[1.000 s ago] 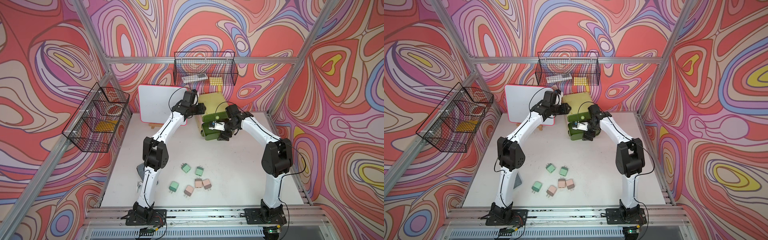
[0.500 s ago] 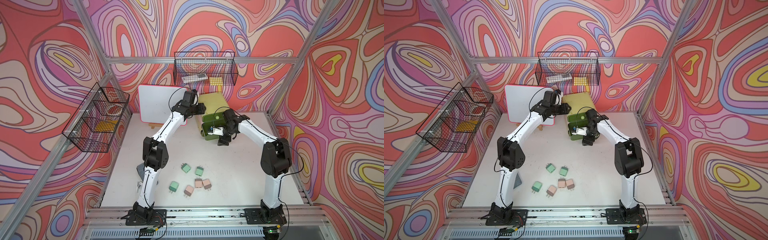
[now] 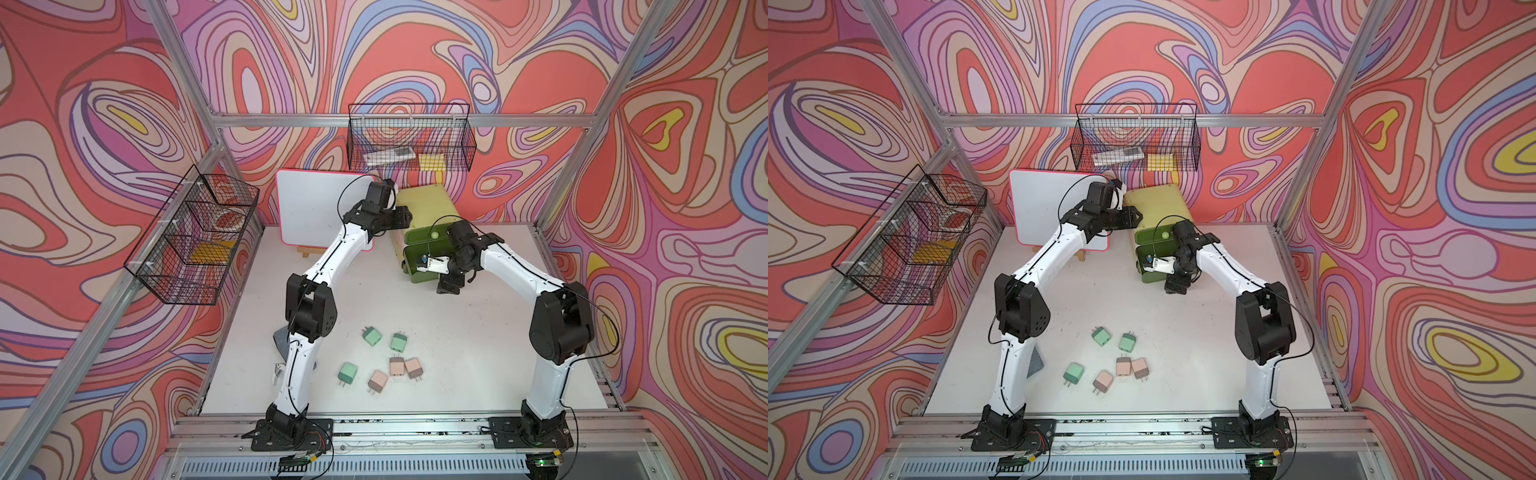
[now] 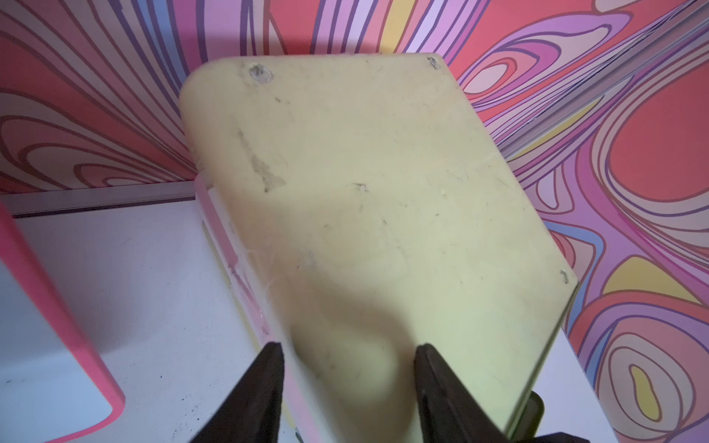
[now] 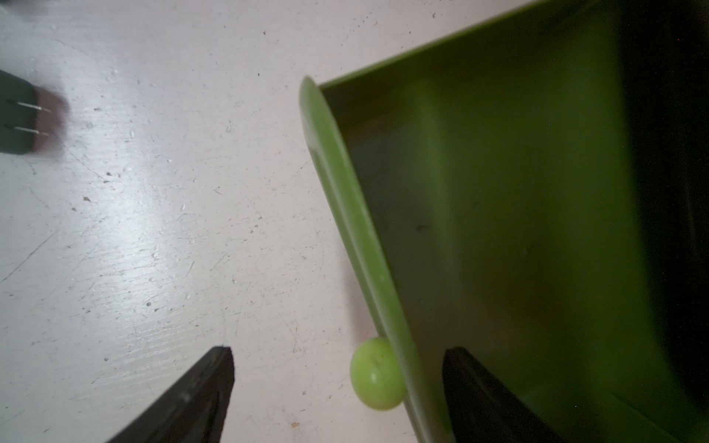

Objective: Place the plugs into the drawer by color
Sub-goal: Open the drawer in the storage box.

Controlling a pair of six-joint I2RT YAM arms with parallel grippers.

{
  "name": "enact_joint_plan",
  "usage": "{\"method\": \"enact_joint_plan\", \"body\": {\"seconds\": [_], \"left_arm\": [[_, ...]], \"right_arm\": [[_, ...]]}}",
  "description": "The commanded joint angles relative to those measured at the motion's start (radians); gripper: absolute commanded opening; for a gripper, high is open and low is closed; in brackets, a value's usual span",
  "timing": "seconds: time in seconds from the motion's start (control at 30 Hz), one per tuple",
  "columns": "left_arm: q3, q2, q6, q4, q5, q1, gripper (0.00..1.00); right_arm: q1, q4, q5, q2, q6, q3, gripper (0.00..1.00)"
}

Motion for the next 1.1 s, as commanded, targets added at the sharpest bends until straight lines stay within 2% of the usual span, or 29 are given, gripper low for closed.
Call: {"method": "enact_joint_plan", "body": {"seconds": [0.0, 0.43, 0.53, 0.6, 0.73, 0.87, 1.0, 1.07], "left_arm": [[-0.015, -0.021, 0.003, -0.023, 0.011, -0.004, 0.54], [-0.015, -0.021, 0.001, -0.026, 0.009, -0.005, 0.54], [-0.015, -0.021, 0.001, -0.029, 0.008, -0.004, 0.54], [-0.015, -0.023, 0.004, -0.031, 0.006, -0.005, 0.54], [-0.014, -0.028, 0.011, -0.041, -0.012, -0.005, 0.54], [-0.011, -0.036, 0.017, -0.05, -0.023, -0.002, 0.54], [-0.002, -0.03, 0.007, -0.054, -0.009, 0.0, 0.54], [0.005, -0.027, 0.006, -0.064, -0.009, 0.001, 0.54]], "right_arm": [[0.006, 0.003, 0.015, -0.039, 0.029, -0.026, 0.87], [0.012, 0.038, 0.034, -0.078, 0.058, -0.045, 0.87], [0.037, 0.066, 0.084, -0.104, 0.099, -0.017, 0.86], [0.074, 0.097, 0.133, -0.131, 0.177, -0.007, 0.85], [0.177, 0.169, 0.245, -0.216, 0.479, -0.081, 0.78], [0.294, 0.155, 0.354, -0.262, 0.975, -0.171, 0.69], [0.428, 0.138, 0.454, -0.314, 1.424, -0.292, 0.69], [0.454, 0.12, 0.432, -0.322, 1.599, -0.332, 0.69]]}}
